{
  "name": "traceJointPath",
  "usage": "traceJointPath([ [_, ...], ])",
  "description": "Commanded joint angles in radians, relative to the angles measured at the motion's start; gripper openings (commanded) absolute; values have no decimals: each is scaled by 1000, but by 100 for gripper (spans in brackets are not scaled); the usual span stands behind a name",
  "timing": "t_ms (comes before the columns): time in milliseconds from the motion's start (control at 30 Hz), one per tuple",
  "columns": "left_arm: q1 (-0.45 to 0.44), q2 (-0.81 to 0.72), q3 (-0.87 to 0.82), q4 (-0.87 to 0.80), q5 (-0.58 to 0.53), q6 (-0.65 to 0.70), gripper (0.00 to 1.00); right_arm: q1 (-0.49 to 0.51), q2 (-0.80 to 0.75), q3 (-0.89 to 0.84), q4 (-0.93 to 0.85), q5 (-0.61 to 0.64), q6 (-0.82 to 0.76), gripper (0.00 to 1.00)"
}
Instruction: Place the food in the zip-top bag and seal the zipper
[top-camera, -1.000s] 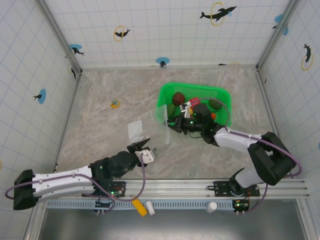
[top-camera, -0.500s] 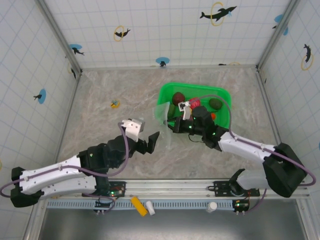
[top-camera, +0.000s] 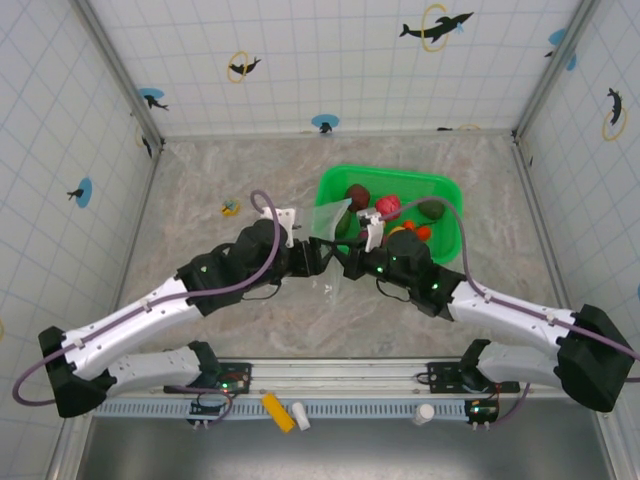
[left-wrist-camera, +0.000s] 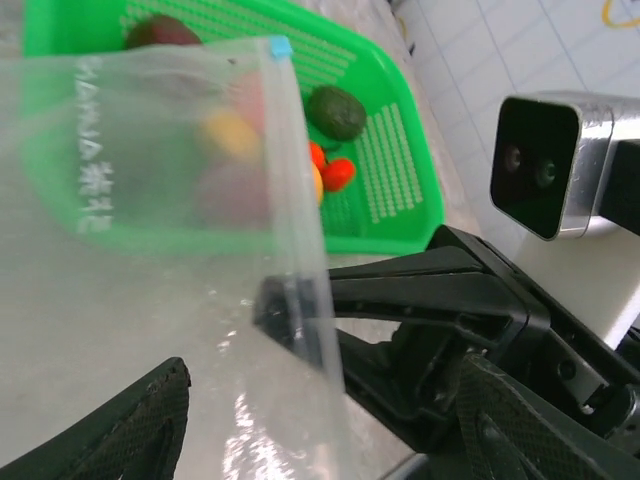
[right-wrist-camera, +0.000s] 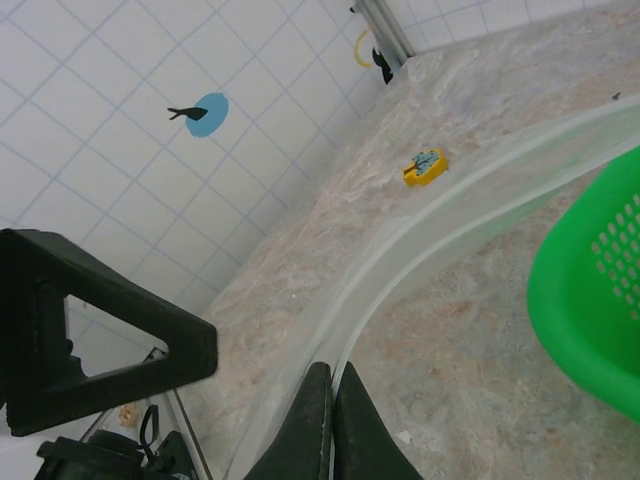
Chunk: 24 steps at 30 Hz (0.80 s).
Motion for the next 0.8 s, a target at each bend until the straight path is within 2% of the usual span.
traceJointPath([
  [0,3,32,52,-30,90,-6,72,30,-28,4,34,48,-55,0],
  [100,3,61,71,-75,63,6,73,46,-30,12,21,60,-72,0],
  [300,3,67,115,-178,-81,31,67,52,-47,1,33,55,-72,0],
  [600,4,104,123,-226,-103,56,65,65,-50,6,32,50,-79,0],
  [767,4,107,147,-286,-163,67,53,71,-55,2,22,73,-85,0],
])
